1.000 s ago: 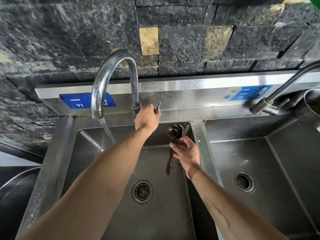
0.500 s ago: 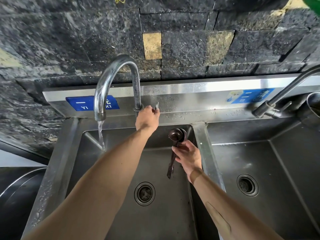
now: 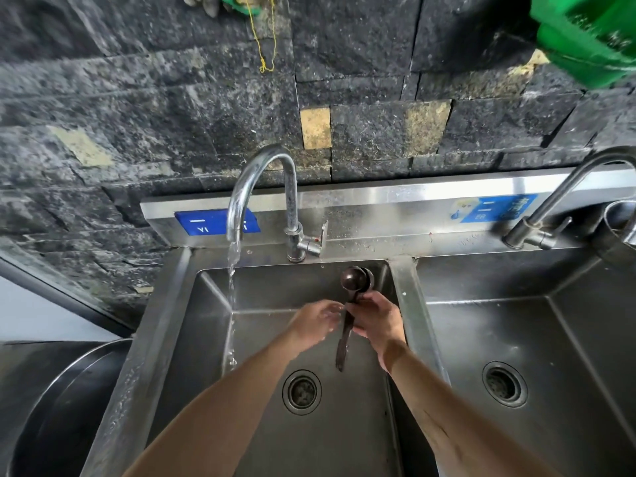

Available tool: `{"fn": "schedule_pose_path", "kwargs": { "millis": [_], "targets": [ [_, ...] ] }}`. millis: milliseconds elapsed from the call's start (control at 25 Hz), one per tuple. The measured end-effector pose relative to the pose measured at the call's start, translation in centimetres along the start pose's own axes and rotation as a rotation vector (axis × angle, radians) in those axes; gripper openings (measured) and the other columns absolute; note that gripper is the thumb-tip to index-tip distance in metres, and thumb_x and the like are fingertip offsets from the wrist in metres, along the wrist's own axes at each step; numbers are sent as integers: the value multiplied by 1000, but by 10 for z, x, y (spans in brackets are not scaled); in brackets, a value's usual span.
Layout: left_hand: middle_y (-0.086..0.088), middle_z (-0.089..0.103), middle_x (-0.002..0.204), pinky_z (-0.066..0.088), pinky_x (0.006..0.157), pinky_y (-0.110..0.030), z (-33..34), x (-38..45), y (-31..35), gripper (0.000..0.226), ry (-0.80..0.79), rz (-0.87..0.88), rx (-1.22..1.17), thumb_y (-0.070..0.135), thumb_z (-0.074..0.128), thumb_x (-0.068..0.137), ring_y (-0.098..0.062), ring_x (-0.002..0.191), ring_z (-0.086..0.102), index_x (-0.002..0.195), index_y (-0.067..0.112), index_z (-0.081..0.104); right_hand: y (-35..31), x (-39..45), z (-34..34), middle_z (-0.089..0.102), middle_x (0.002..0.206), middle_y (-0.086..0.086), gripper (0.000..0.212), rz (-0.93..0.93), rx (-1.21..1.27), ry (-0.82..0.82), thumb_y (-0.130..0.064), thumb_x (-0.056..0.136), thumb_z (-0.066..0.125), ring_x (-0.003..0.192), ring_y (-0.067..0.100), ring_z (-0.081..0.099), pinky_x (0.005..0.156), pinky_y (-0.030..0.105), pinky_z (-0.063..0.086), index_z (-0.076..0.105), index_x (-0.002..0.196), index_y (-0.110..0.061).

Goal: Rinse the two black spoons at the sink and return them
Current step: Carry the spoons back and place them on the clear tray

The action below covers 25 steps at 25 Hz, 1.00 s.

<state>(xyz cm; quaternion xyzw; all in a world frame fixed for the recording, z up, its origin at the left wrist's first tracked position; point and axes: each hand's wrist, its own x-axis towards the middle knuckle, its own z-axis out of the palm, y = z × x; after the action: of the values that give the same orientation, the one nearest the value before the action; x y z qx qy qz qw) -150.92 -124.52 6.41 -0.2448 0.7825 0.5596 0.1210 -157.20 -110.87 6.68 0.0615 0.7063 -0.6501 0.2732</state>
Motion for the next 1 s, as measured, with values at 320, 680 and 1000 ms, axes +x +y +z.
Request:
{"fn": "schedule_pose_path", "kwargs": {
  "millis": [320,680,1000],
  "targets": [
    [-11,70,113,58,83,-36,22,-58,5,32,15,58,-184,8,53,97,-24,94,70,127,16,60,4,-47,1,77,95,15,17,42,34,-32,-6,87,69,87,28,76,62,28,61,74,96,-20],
    [-5,71,77,47,59,-30,10,-97,-51,28,151,36,65,19,49,95,-26,66,65,115,26,68,44,-91,-3,76,97,11,23,80,-561,183,-28,86,63,92,32,71,82,39,60,76,104,-22],
    [-1,62,107,58,82,-32,-20,-145,-101,43,305,185,898,7,50,96,-16,95,63,129,32,59,81,-156,0,62,122,4,35,-62,-1557,253,-16,101,40,118,28,55,84,37,49,63,127,-15]
  ]
}}
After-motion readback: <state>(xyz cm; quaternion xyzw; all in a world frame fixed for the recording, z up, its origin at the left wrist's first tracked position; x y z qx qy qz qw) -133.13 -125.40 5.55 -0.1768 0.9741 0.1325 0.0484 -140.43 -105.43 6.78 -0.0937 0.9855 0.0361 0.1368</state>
